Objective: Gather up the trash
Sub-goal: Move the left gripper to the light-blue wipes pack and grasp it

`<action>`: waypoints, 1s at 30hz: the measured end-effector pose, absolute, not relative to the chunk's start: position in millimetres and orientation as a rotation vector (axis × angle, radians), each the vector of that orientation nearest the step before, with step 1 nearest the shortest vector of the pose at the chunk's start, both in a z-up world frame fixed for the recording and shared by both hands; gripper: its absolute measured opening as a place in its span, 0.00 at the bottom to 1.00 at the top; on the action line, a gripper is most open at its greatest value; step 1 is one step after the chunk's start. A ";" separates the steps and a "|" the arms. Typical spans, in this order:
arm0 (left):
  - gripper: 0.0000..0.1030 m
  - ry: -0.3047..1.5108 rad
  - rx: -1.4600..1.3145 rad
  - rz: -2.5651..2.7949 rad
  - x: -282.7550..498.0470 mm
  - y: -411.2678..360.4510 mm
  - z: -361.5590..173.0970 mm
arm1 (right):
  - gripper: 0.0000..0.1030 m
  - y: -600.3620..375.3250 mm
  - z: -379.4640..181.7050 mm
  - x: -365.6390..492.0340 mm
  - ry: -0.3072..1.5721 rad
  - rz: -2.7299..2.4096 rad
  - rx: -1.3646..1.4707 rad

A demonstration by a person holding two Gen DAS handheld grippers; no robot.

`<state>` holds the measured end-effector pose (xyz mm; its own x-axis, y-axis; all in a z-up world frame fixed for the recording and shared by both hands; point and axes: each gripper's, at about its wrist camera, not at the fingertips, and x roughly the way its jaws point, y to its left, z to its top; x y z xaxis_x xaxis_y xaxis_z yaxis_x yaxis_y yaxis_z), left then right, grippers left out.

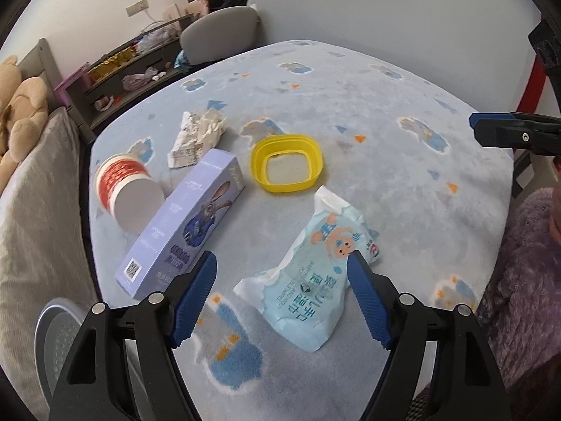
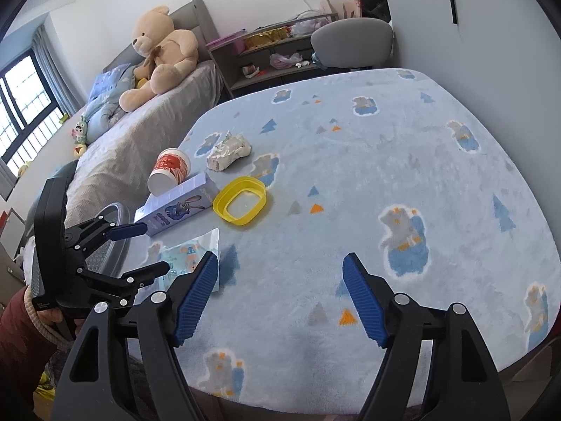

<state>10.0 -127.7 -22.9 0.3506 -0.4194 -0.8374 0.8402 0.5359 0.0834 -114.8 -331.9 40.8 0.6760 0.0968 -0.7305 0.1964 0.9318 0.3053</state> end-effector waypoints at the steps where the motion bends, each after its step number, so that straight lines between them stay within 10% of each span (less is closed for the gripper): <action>1: 0.72 0.879 0.568 -0.905 12.4 -130.7 -23.3 | 0.70 -332.5 41.3 -115.4 0.828 -0.057 0.381; 30: 0.72 1.048 0.495 -0.904 -14.4 -142.5 -58.5 | 0.70 -328.5 45.1 -119.6 0.805 -0.035 0.371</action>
<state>-14.4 -142.5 -58.5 0.2031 -0.3961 -0.8955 0.8277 0.5581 -0.0591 -119.6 -328.5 45.1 0.6964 0.1092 -0.7093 0.1704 0.9349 0.3112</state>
